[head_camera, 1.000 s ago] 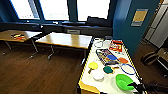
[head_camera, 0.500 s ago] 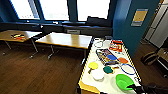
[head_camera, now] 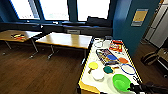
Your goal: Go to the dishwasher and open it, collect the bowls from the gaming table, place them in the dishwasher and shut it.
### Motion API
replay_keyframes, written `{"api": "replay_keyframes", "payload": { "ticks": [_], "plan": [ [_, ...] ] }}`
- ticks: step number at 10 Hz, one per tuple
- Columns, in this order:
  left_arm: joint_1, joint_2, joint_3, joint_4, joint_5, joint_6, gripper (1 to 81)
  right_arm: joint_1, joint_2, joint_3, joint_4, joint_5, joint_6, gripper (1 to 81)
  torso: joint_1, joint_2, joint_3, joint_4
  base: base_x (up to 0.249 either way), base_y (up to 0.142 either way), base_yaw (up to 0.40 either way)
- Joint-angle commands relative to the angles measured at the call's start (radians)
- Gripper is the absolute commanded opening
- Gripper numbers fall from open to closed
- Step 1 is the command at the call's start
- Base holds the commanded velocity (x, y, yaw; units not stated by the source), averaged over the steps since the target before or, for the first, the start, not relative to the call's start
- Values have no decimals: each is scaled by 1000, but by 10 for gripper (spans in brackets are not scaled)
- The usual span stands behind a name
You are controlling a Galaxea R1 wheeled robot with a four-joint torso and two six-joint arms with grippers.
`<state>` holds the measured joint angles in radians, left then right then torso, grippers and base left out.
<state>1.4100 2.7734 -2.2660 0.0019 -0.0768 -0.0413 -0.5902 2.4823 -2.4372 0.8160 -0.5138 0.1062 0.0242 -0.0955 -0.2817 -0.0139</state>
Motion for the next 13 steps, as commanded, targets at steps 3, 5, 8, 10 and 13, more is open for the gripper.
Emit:
{"api": "replay_keyframes", "payload": {
  "ticks": [3,5,8,10,13],
  "plan": [
    [-38,-12,5,-2,57,1,811,126,-50,-6,15,-75,-14,10,0,0,0,0,0,0,0],
    [-38,-12,5,0,57,1,811,134,-75,26,17,-83,-25,10,0,0,0,0,0,0,0],
    [-38,-7,5,4,52,1,811,161,-202,207,15,-83,-20,10,0,0,0,0,0,0,0],
    [-38,0,5,6,51,1,811,167,-273,288,12,-84,-20,10,0,0,0,0,0,0,0],
    [-39,5,8,7,46,3,811,166,-354,377,8,-84,-20,10,0,0,0,0,0,0,0]
  ]
}}
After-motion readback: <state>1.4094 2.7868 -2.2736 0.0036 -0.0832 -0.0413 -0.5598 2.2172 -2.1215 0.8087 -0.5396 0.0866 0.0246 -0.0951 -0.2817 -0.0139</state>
